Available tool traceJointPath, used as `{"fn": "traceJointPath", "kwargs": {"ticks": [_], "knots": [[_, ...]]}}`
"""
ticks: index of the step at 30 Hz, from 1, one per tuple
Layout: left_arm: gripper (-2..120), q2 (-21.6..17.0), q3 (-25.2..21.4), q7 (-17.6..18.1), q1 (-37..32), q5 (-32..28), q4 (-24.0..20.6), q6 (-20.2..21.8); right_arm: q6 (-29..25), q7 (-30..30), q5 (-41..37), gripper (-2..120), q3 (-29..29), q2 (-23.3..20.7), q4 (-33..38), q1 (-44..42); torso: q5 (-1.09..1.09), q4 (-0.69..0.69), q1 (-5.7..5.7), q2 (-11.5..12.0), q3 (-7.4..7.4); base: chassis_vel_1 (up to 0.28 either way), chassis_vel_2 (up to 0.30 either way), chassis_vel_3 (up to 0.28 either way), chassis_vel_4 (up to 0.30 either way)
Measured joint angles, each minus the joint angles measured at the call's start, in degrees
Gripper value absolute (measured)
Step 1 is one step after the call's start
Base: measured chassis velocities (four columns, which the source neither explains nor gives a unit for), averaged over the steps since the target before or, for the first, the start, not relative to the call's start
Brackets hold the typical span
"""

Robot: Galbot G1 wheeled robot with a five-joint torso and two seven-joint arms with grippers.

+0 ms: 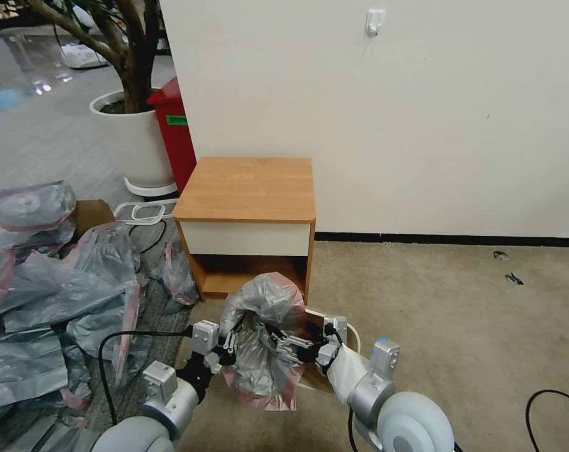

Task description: Pick up the garbage bag from the table and place it over the trash can.

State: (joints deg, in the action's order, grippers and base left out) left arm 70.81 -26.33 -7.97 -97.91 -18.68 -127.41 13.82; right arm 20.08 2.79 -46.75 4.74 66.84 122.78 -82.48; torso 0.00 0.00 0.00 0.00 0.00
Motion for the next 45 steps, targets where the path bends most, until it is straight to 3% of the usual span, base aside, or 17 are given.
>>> {"fn": "traceJointPath", "kwargs": {"ticks": [5,9,13,27,31,38,45], "knots": [[3,0.24,0.0,0.01,-0.3,-0.05,-0.3,-0.01,-0.67,-2.44,0.64,99,0.06,-0.01,-0.72,0.51,0.0,0.0,0.0,0.0,0.0,0.0,0.0,0.0,0.0],[3,0.35,-0.05,0.06,-0.35,-0.12,-0.32,-0.01,-0.7,-3.75,1.53,89,0.16,-0.35,-1.22,0.6,0.0,0.0,0.0,0.0,0.0,0.0,0.0,0.0,0.0],[3,0.37,-0.18,0.19,-0.25,-0.45,-0.37,-0.01,-1.47,-5.03,2.69,68,0.39,-0.96,-2.36,0.33,0.0,0.0,0.0,0.0,0.0,0.0,0.0,0.0,0.0],[3,0.35,-0.52,0.42,0.28,-1.06,-0.13,0.03,-2.26,-5.24,3.48,22,0.59,-0.76,-2.12,0.08,0.0,0.0,0.0,0.0,0.0,0.0,0.0,0.0,0.0],[3,0.34,-0.54,0.51,0.49,-1.52,-0.05,0.2,-2.64,-5.32,4.04,3,0.7,-0.75,-2.09,-0.1,0.0,0.0,0.0,0.0,0.0,0.0,0.0,0.0,0.0],[3,0.3,-0.95,0.8,0.9,-1.88,0.34,0.32,-3.34,-5.7,5.13,0,0.83,-0.85,-1.91,-0.77,0.0,0.0,0.0,0.0,0.0,0.0,0.0,0.0,0.0],[3,0.09,-1.41,1.85,1.41,-2.53,1.45,0.37,-4.7,-6.35,6.4,0,1.03,-1.75,2.61,-2.86,0.0,0.0,0.0,0.0,0.0,0.0,0.0,0.0,0.0]]}}
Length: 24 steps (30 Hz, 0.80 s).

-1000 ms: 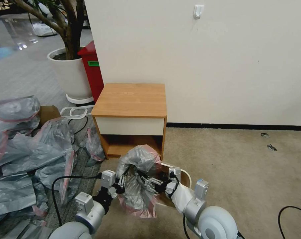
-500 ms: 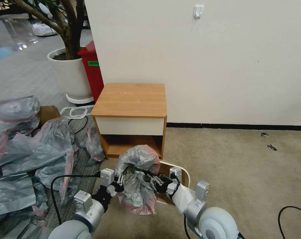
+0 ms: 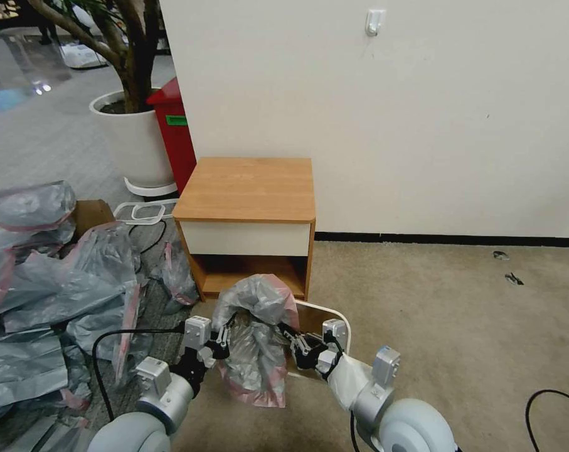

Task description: Pick up the garbage bag from the table and place it over the trash can.

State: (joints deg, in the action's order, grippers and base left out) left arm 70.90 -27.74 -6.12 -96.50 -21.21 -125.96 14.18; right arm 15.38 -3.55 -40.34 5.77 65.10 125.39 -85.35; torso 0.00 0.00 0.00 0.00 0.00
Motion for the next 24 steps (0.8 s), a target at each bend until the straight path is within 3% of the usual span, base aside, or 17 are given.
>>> {"fn": "traceJointPath", "kwargs": {"ticks": [13,24], "knots": [[3,-0.58,0.62,-1.17,-0.69,1.44,-0.1,-1.58,-1.01,-0.08,-3.0,0,4.34,-3.12,3.86,1.18,0.0,0.0,0.0,0.0,0.0,0.0,0.0,0.0,0.0],[3,-1.18,-0.02,-3.71,-1.15,1.48,0.95,-8.88,-0.79,1.2,-7.68,0,10.98,-8.77,2.4,2.94,0.0,0.0,0.0,0.0,0.0,0.0,0.0,0.0,0.0]]}}
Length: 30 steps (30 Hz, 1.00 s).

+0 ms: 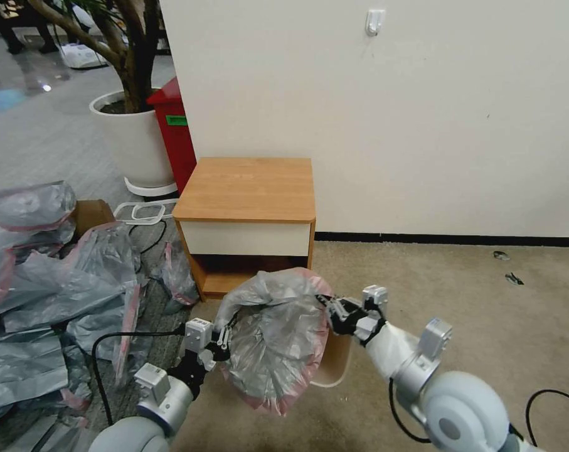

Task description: Pick up the garbage bag from the table and place it over the trash can.

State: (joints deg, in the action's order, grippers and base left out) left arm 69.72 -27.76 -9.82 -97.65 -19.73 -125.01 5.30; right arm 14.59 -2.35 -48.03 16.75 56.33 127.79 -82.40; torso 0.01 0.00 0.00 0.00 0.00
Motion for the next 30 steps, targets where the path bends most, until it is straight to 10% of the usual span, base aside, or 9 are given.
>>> {"fn": "traceJointPath", "kwargs": {"ticks": [23,30], "knots": [[3,0.48,-1.48,-1.79,0.66,-4.27,1.0,-5.61,-0.3,-0.49,-0.54,1,4.6,-4.9,-2.67,-0.55,0.0,0.0,0.0,0.0,0.0,0.0,0.0,0.0,0.0],[3,0.99,-1.31,-0.8,1.06,-4.2,1.08,-5.37,1.84,-2.3,-2.54,30,4.8,-8.48,0.35,-0.57,-0.01,-0.01,0.0,0.0,0.0,0.0,0.0,0.0,0.0]]}}
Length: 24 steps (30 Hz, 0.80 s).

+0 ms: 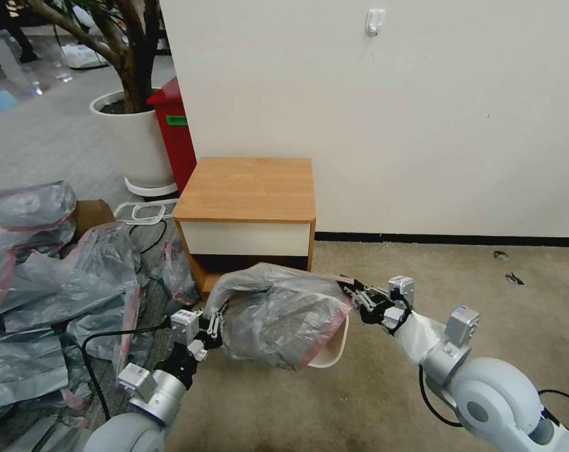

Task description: Pick up the garbage bag from the table and place it over the trash can.

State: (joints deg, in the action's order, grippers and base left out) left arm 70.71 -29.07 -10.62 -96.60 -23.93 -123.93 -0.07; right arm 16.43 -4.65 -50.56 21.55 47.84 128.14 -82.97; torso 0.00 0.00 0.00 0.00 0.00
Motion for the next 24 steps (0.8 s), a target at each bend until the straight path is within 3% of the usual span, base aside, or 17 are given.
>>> {"fn": "traceJointPath", "kwargs": {"ticks": [12,15,19,24], "knots": [[3,0.86,-0.63,1.32,0.48,-0.12,1.31,0.3,0.82,2.45,-3.85,72,2.26,-2.53,4.16,-2.51,0.0,0.0,0.0,0.0,0.0,0.0,0.0,0.0,0.0],[3,1.53,-0.62,2.18,0.72,-0.12,1.86,0.46,-0.27,3.39,-3.89,87,3.31,0.02,6.33,-4.03,0.0,0.0,0.0,0.0,0.0,0.0,0.0,0.0,0.0],[3,1.98,-0.62,3.05,0.86,-0.12,1.98,0.49,-0.66,4.53,-3.21,98,2.98,3.36,9.92,-7.12,0.0,0.0,0.0,0.0,0.0,0.0,0.0,0.0,0.0],[3,2.34,-0.56,3.95,1.08,0.06,1.98,0.46,1.42,8.1,1.88,100,-0.98,8.06,14.4,-12.62,-0.01,0.01,0.0,0.0,-0.01,0.0,0.0,0.0,0.0]]}}
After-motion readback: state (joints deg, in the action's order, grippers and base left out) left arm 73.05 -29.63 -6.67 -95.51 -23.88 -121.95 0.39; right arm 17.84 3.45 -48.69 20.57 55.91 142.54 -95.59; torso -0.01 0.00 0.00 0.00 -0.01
